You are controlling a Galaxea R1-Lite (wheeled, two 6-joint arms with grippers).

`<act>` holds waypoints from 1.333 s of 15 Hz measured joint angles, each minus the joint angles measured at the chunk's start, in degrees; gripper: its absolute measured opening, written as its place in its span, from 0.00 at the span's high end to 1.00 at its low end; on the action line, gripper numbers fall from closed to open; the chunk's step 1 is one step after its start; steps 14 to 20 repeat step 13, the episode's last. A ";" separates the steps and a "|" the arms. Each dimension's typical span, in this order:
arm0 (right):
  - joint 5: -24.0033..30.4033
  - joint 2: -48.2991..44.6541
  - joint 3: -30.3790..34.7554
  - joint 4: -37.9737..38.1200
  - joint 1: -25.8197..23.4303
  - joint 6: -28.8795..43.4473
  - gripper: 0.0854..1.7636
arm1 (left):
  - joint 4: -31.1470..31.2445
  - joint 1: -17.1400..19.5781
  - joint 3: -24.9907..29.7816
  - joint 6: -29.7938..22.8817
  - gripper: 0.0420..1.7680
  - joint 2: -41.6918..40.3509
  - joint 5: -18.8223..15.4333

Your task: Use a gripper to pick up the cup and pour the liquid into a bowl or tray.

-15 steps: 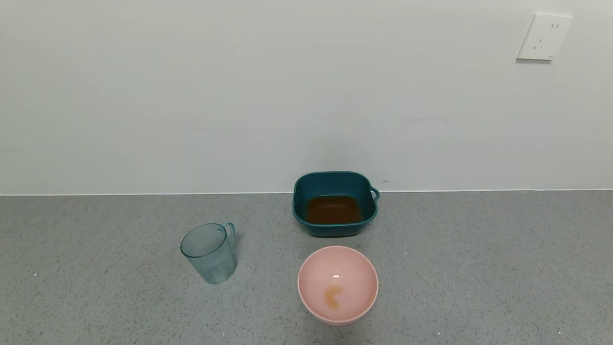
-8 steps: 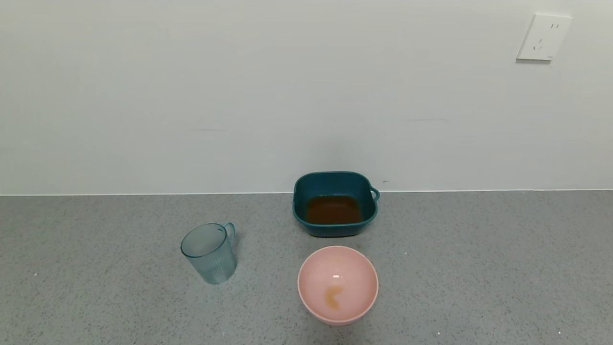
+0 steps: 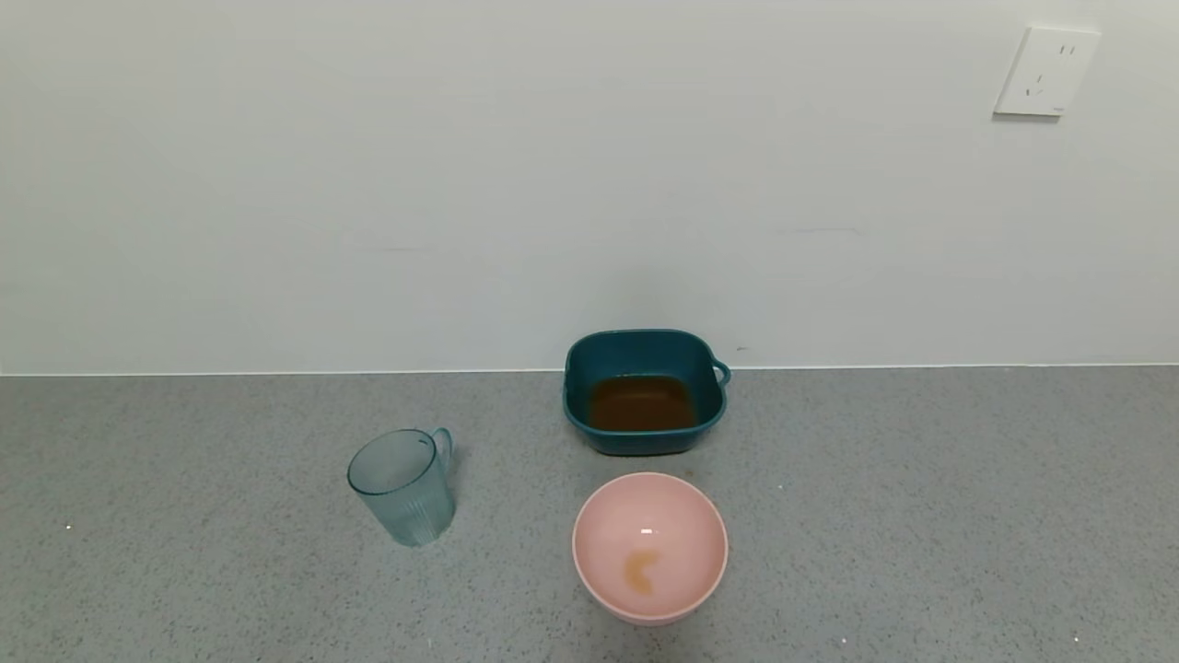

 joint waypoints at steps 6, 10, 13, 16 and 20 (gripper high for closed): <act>0.00 0.00 0.00 -0.02 0.00 0.01 0.03 | -0.49 0.00 2.65 -1.72 0.03 -0.06 -3.74; 0.02 0.00 0.00 0.00 0.00 -0.05 0.03 | -0.57 0.00 2.82 -1.55 0.03 -0.11 -3.60; 0.46 0.00 0.00 -0.02 -0.06 -1.93 0.03 | -0.57 -0.02 2.88 -1.52 0.03 -0.13 -3.61; 0.46 0.00 0.00 -0.02 -0.06 -1.93 0.03 | -0.57 -0.02 2.88 -1.52 0.03 -0.13 -3.61; 0.46 0.00 0.00 -0.02 -0.06 -1.93 0.03 | -0.57 -0.02 2.88 -1.52 0.03 -0.13 -3.61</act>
